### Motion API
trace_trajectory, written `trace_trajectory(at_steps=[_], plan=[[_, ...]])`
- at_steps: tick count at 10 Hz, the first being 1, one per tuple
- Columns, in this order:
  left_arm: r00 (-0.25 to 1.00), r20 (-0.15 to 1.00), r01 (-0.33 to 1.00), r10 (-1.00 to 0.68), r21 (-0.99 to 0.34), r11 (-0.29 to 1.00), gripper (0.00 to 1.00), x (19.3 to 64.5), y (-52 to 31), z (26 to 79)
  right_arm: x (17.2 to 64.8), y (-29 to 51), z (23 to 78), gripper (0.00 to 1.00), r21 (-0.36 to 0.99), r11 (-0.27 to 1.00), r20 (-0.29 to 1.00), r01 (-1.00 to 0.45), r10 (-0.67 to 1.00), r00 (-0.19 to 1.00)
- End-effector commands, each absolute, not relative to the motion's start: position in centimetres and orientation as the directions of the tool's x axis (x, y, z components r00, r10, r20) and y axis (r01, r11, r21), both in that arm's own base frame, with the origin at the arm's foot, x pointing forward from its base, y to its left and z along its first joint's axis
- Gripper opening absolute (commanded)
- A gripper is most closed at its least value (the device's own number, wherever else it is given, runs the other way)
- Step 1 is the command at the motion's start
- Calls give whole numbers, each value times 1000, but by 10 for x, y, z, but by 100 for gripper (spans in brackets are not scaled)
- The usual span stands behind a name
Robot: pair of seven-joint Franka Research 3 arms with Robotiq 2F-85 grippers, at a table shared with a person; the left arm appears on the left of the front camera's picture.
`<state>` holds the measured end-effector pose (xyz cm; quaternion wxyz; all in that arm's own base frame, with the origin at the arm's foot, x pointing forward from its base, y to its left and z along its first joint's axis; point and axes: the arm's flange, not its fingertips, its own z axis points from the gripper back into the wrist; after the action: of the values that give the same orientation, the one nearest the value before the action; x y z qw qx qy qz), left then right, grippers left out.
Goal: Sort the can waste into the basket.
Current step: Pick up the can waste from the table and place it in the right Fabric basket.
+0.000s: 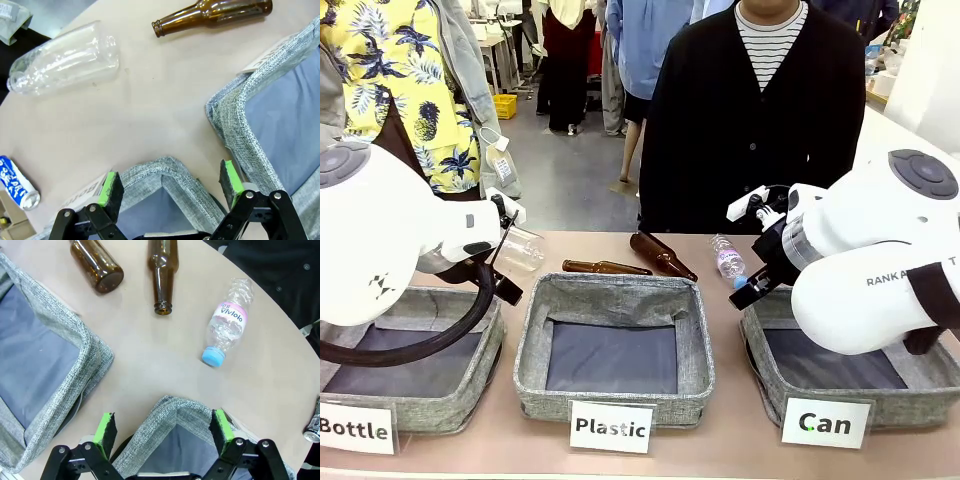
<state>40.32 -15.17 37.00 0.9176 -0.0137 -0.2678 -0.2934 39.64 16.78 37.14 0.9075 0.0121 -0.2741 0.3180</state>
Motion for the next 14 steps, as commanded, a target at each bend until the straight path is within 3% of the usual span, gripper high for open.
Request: trace_trajectory(at_steps=[1, 5, 6, 9, 10, 12, 14], plan=[[684, 500, 546, -531, 132, 827, 100, 403, -152, 370, 396, 168, 371, 100, -152, 798, 506, -584, 570, 648], [684, 499, 546, -531, 132, 827, 100, 403, -152, 370, 396, 168, 371, 100, -152, 797, 505, -584, 571, 647], [655, 540, 555, -528, 130, 821, 100, 398, -142, 397, 394, 168, 399, 100, -117, 815, 489, -567, 544, 682], [724, 595, 482, -348, -76, 873, 100, 345, -135, 511, 363, 155, 499, 100, -46, 932, 536, -358, 326, 779], [724, 600, 512, -342, -134, 848, 100, 321, -118, 533, 346, 141, 524, 100, -26, 950, 556, -313, 274, 785], [717, 615, 541, -328, -193, 819, 100, 280, -86, 546, 311, 106, 548, 100, -27, 964, 642, -264, 219, 735], [699, 656, 512, -283, -184, 839, 100, 267, -65, 543, 310, 91, 539, 100, -15, 977, 636, -212, 172, 753]])
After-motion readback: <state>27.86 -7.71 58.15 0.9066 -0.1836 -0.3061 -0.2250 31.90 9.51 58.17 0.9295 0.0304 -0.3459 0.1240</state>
